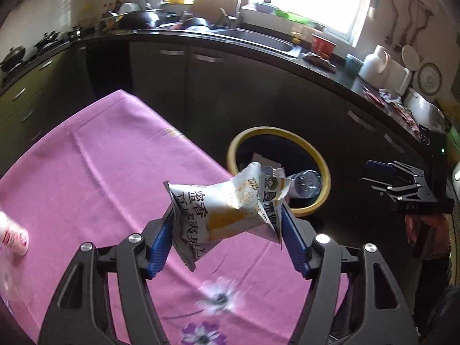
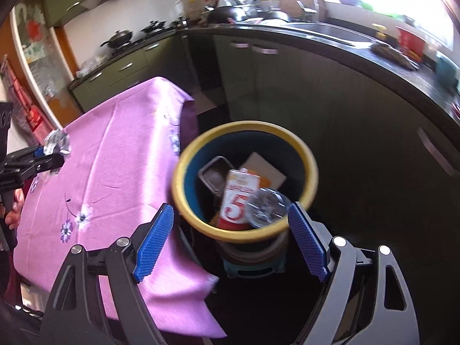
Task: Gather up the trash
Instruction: 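Carry the snack wrapper over the bin and open the left gripper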
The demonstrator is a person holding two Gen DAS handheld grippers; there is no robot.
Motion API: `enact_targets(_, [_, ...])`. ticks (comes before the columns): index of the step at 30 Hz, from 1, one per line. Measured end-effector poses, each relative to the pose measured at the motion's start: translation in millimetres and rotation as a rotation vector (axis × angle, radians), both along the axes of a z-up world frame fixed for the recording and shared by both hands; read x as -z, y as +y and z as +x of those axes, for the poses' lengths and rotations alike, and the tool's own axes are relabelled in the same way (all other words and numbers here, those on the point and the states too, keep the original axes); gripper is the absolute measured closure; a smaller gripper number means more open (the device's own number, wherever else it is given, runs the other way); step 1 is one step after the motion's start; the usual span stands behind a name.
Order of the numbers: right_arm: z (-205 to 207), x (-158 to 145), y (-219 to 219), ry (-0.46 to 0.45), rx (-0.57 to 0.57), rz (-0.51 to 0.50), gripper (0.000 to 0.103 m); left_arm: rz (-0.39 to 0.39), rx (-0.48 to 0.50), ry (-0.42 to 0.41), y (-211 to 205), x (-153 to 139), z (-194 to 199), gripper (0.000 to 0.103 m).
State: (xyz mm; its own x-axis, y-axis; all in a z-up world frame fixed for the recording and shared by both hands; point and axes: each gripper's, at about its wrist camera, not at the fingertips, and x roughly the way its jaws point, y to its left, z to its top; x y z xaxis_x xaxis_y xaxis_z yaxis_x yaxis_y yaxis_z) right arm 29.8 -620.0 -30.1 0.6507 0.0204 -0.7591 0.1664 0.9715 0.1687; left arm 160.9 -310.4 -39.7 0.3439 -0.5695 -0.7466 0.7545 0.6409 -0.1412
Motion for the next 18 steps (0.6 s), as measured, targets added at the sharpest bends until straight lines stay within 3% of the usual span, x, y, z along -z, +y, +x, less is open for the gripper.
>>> enact_targets(5, [-31.3,5.9,-30.0,0.007,0.088,0.022,0.022,0.01,0.147,0.027,-99.7,17.2,13.8,0.038])
enact_targets(10, [-56.9,17.5,-48.7,0.022,0.151,0.061,0.022,0.046,0.19,0.082,-174.6,49.4,39.5,0.034])
enact_targets(13, [-62.6,22.4,-54.3,0.032,0.165,0.078,0.022,0.065,0.177,0.063,-192.7,60.5,47.9,0.021])
enact_targets(18, [-60.5,20.9,-52.0,0.025,0.146,0.087,0.022,0.017,0.152,0.075,-165.5,47.6,46.1,0.019])
